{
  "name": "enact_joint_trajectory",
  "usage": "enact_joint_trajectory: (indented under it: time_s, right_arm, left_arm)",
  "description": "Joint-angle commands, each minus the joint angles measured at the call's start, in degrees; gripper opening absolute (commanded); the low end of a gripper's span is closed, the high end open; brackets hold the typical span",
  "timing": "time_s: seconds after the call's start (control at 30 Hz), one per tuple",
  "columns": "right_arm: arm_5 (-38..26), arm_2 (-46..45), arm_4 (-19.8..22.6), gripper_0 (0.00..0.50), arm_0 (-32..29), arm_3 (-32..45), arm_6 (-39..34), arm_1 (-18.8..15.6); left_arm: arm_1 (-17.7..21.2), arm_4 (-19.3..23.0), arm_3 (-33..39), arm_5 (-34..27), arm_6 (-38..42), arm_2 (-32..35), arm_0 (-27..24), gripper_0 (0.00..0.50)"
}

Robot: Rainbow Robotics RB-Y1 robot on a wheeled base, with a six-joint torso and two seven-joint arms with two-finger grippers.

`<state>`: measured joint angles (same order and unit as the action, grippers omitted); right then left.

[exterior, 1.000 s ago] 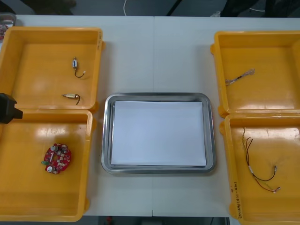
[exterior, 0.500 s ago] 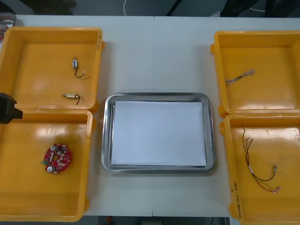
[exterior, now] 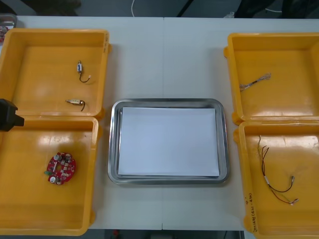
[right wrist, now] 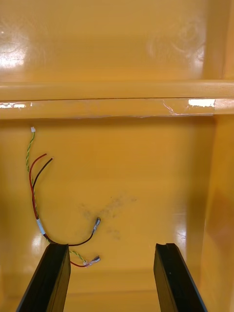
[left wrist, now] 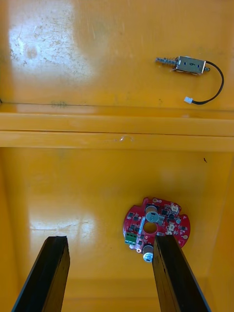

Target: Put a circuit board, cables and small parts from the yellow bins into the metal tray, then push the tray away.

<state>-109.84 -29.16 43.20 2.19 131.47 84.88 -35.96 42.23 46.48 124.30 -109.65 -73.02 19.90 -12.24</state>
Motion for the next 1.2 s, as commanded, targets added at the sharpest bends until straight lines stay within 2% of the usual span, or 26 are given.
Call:
enact_joint_trajectory:
  time_s: [0.03, 1.13, 1.2]
  right_arm:
    - [-0.16, -1.25, -0.4, 0.5, -0.96, 1.42, -1.47, -0.16]
    - [-0.16, -1.25, -0.4, 0.5, -0.96, 1.42, -1.47, -0.16]
    - [-0.16, -1.25, -0.4, 0.5, -0.96, 1.42, -1.47, -0.16]
  left_arm:
    - [-0.48, 0.37, 1.82, -0.35, -5.29, -0.57, 0.81, 0.5]
    - [-0.48, 0.37, 1.82, -0.35, -5.29, -0.57, 0.81, 0.5]
    - [-1.71, 0.28, 0.59, -0.35, -5.29, -1.53, 1.96, 0.5]
